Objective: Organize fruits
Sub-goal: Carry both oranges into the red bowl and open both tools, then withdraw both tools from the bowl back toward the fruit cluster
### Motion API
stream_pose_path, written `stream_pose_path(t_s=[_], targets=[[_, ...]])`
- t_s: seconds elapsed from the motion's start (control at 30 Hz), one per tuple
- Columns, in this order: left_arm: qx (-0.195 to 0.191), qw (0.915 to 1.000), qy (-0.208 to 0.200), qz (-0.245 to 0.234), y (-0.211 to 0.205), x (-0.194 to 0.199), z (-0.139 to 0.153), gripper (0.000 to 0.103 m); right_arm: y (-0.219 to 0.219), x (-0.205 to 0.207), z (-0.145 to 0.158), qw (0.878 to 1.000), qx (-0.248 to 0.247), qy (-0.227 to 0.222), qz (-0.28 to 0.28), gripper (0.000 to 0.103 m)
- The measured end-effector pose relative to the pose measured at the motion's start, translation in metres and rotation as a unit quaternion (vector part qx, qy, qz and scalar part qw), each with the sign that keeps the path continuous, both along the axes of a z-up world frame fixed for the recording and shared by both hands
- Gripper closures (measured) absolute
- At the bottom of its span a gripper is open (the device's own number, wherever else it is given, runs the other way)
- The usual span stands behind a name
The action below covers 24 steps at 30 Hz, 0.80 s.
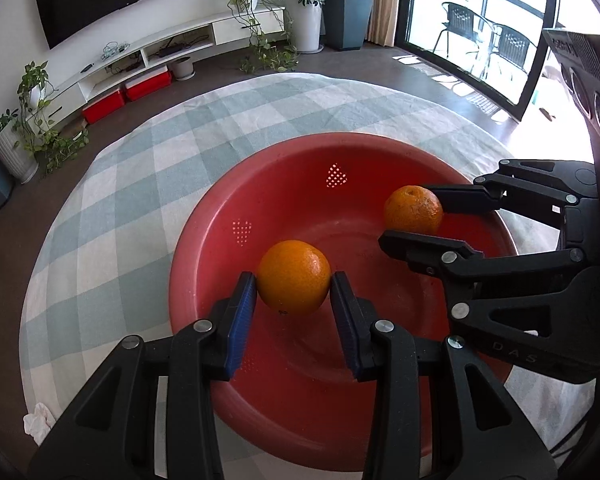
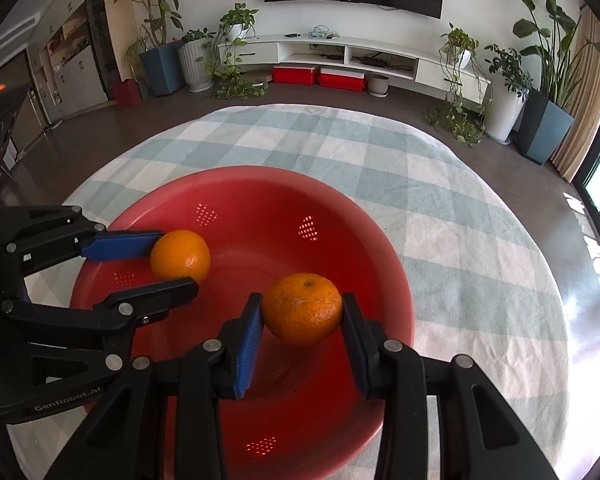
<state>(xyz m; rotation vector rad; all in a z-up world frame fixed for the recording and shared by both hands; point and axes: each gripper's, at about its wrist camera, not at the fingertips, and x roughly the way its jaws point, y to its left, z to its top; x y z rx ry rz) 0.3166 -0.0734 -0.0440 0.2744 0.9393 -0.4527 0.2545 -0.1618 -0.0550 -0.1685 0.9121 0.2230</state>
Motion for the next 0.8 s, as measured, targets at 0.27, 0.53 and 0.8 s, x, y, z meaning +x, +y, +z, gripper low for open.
stream_pose_path(t_s=[0.27, 0.53, 0.8], targets=[[0.017, 0.9998, -0.004, -0.010, -0.0067, -0.0017, -0.0047, 0.067, 0.0002, 0.0010, -0.0010, 1.000, -0.011, -0.012, 0.003, 0.061], [0.027, 0.9996, -0.004, -0.008, -0.0074, -0.0028, -0.0045, 0.066, -0.0006, 0.0005, -0.0009, 1.000, -0.005, -0.016, 0.004, 0.060], [0.026, 0.9996, -0.011, 0.001, -0.0024, -0.0041, -0.0006, 0.058, -0.0032, -0.0006, 0.0019, 1.000, 0.008, -0.014, 0.003, 0.060]])
